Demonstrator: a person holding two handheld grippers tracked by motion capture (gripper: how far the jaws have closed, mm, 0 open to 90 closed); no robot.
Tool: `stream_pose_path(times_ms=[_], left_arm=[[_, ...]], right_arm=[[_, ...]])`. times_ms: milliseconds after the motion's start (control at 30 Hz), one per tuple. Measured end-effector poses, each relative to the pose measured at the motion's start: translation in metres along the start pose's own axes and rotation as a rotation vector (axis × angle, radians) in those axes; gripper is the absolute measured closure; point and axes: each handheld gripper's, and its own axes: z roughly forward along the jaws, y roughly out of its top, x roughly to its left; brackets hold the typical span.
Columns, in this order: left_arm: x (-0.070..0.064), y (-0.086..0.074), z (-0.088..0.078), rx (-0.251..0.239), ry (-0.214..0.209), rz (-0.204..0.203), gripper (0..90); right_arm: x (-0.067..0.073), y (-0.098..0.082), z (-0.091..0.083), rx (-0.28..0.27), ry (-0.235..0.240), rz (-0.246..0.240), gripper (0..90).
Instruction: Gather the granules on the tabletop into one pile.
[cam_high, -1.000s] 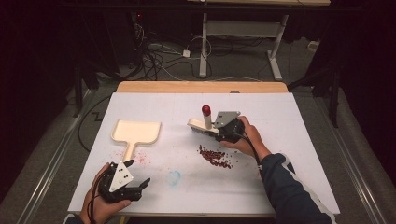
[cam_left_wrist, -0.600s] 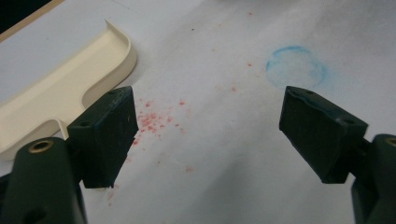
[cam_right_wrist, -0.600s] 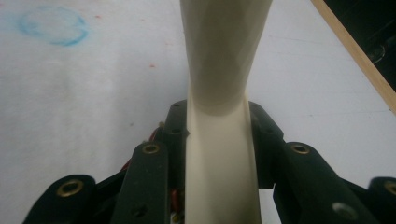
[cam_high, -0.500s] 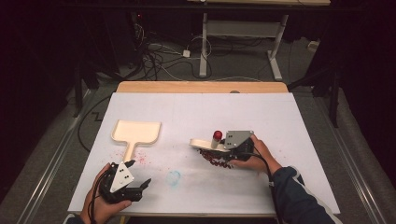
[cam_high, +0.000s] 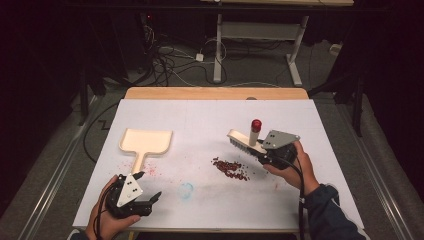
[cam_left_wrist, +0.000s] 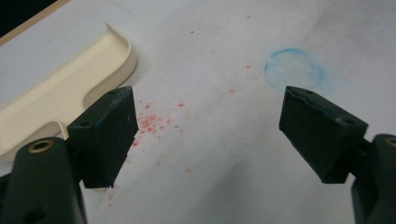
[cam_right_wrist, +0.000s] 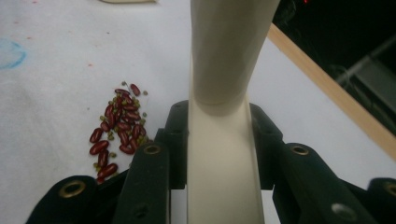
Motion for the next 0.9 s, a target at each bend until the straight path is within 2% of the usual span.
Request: stream_pose_path(times_ms=[100,267,367,433,500,633,833,900], left_arm=[[-0.002,0.001,-0.001,-0.003,-0.001,0.003,18.6],[-0.003,0.002,-0.002,-0.011,-0.010,0.012,18.6],[-0.002,0.002,-0.002,-0.020,-0.011,0.003,18.6],[-0.003,0.002,-0.002,-0.021,-0.012,0.008,18.9],[-0.004,0.003,-0.003,-0.019,-0.021,-0.002,18.9],[-0.005,0.004,-0.005,-0.029,-0.017,0.003,19.2],[-0.004,0.004,-0.005,-0.035,-0.016,0.002,19.3],[-0.004,0.004,-0.005,-0.031,-0.016,0.004,19.3]], right_arm=[[0.004,-0.002,-0.010,0.055,-0.072,0.064,67.2],[0.007,-0.018,-0.008,0.189,-0.204,0.238,67.2],[0.013,-0.026,-0.001,0.244,-0.300,0.261,67.2],[0.019,-0.026,0.001,0.235,-0.288,0.269,67.2],[0.030,-0.022,0.006,0.249,-0.282,0.268,67.1],[0.050,-0.012,0.018,0.272,-0.279,0.233,67.0],[0.068,0.009,0.031,0.239,-0.243,0.230,67.1],[0.073,0.015,0.037,0.225,-0.246,0.222,67.1]])
